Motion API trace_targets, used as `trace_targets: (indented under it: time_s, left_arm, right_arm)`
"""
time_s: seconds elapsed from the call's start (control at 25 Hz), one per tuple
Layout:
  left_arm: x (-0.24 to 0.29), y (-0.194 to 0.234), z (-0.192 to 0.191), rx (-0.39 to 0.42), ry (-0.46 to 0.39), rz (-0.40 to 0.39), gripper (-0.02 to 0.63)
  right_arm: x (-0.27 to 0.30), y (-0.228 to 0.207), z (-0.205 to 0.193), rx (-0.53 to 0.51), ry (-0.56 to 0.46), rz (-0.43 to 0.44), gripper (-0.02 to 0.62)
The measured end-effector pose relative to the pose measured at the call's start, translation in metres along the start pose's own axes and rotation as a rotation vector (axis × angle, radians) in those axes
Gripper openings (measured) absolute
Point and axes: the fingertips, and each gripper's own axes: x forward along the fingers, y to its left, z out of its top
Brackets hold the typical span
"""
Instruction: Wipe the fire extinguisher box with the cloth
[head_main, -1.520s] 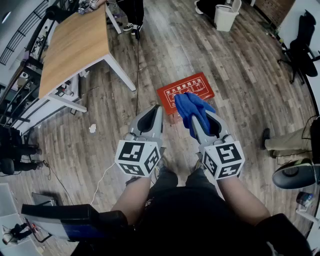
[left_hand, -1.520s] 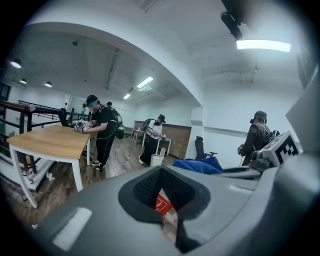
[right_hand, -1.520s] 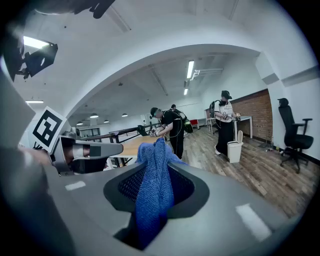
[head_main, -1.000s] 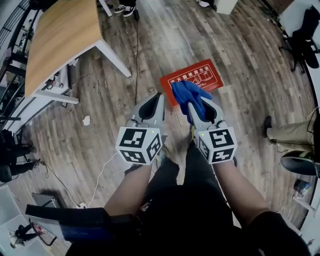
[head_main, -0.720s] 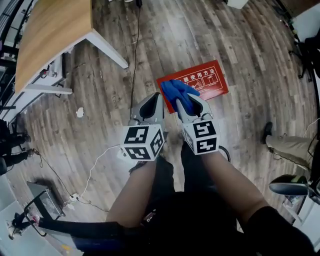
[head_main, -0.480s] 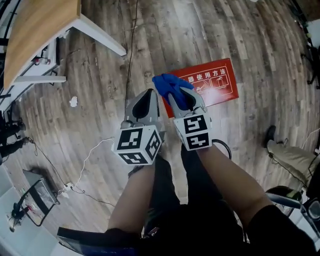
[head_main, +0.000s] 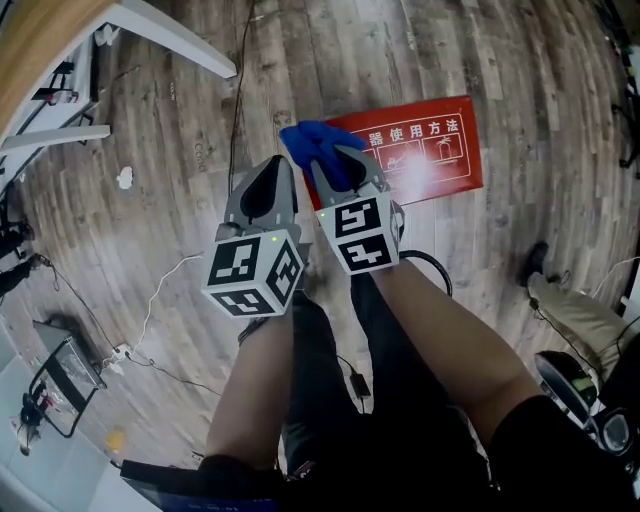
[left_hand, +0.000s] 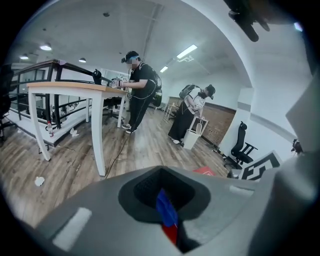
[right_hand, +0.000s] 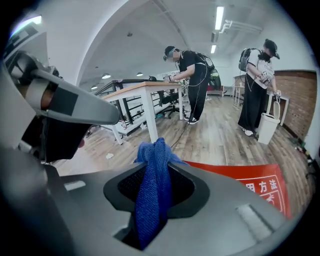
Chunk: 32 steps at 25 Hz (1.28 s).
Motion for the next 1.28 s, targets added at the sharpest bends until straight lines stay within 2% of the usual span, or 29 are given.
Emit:
trace_targets:
  time_s: [0.24, 0.48, 0.68, 1.08, 1.28]
  left_arm:
    - [0.011, -0.009, -0.009, -0.003, 0.020, -0.004, 0.002]
    - [0.034, -0.036, -0.014, 0.021, 0.041, -0.046, 0.002]
    - [0.066, -0.074, -0.014, 0.050, 0.067, -0.105, 0.002]
    - [0.135, -0.179, -0.019, 0.123, 0.129, -0.261, 0.002]
    - [0.156, -0.215, -0.022, 0.153, 0.154, -0.316, 0.002]
  right_arm:
    - [0.001, -0.012, -0.007, -0.020, 0.014, -0.011, 0.126]
    - [-0.009, -0.052, -0.016, 0.014, 0.012, -0.059, 0.126]
    - [-0.027, -0.107, -0.022, 0.071, -0.002, -0.132, 0.126]
    - [-0.075, -0.236, -0.050, 0.209, -0.018, -0.296, 0.126]
    - [-0.096, -0.283, -0.069, 0.252, -0.011, -0.360, 0.126]
